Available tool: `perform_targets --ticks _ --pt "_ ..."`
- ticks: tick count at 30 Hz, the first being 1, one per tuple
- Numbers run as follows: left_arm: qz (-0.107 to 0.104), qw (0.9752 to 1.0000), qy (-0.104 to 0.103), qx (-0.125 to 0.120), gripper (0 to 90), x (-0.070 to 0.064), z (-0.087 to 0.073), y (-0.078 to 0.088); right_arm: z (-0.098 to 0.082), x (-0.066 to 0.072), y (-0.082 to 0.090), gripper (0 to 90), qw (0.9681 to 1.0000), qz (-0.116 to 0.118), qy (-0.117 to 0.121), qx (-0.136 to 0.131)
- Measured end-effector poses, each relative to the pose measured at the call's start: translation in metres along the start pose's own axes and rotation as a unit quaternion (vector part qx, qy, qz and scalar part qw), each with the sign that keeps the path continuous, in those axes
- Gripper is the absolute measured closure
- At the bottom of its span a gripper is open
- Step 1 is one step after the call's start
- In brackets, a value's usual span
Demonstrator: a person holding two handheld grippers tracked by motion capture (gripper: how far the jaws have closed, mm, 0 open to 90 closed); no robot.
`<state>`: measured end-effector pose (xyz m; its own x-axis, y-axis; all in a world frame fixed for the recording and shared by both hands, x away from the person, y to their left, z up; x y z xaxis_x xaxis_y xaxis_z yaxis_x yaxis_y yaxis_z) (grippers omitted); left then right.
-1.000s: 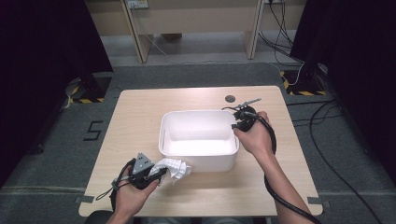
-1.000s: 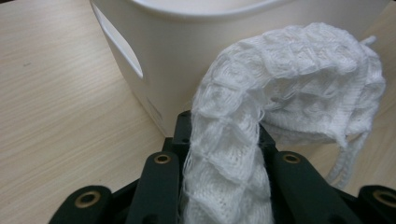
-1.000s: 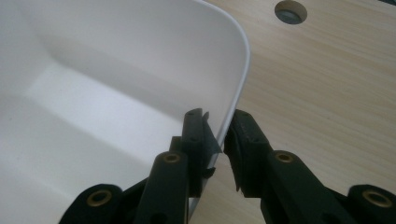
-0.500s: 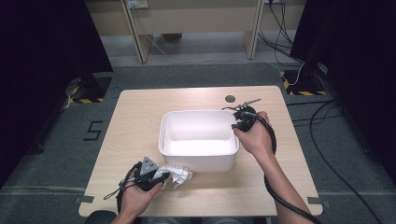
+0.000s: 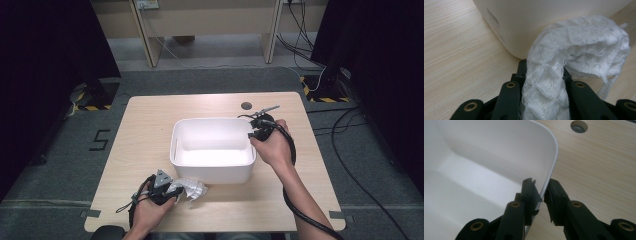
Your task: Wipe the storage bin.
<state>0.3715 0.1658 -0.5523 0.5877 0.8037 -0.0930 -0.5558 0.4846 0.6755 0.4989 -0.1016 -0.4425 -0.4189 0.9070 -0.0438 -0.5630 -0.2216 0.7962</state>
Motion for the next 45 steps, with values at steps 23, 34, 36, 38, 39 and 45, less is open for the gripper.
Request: perform_targets --ticks 23,34,36,38,39,45 --pt "-0.019 0.9996 -0.020 -0.007 71.1 -0.021 0.005 0.009 0.000 0.002 0.008 68.3 0.9998 0.011 -0.013 -0.009" --pt "-0.028 0.9989 -0.030 -0.021 71.0 -0.033 0.012 0.015 -0.009 0.004 0.011 75.0 0.9998 0.016 -0.008 0.013" --pt "-0.029 0.9988 -0.032 -0.022 71.0 -0.034 0.014 0.016 -0.009 0.005 0.011 75.5 0.9998 0.015 -0.006 0.014" --pt "-0.029 0.9988 -0.033 -0.024 71.0 -0.035 0.016 0.017 -0.008 0.005 0.011 75.9 0.9998 0.013 -0.004 0.017" --pt "-0.030 0.9986 -0.033 -0.027 71.0 -0.036 0.017 0.017 -0.008 0.004 0.011 76.3 0.9998 0.011 -0.001 0.017" --pt "-0.032 0.9984 -0.037 -0.028 71.0 -0.038 0.019 0.019 -0.002 -0.002 0.006 79.9 0.9999 0.004 -0.003 0.011"
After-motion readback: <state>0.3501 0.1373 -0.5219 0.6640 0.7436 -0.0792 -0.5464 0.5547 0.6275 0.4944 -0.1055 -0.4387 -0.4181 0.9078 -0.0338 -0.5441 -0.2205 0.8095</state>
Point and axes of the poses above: each handheld gripper's, and its own axes: y roughly backward along the jaws, z roughly out of its top, x roughly to its left, the point moved 9 cm from there along -y, roughly forward along the jaws, and after that the axes turned 3 degrees about -z, right-handed, at the moved point
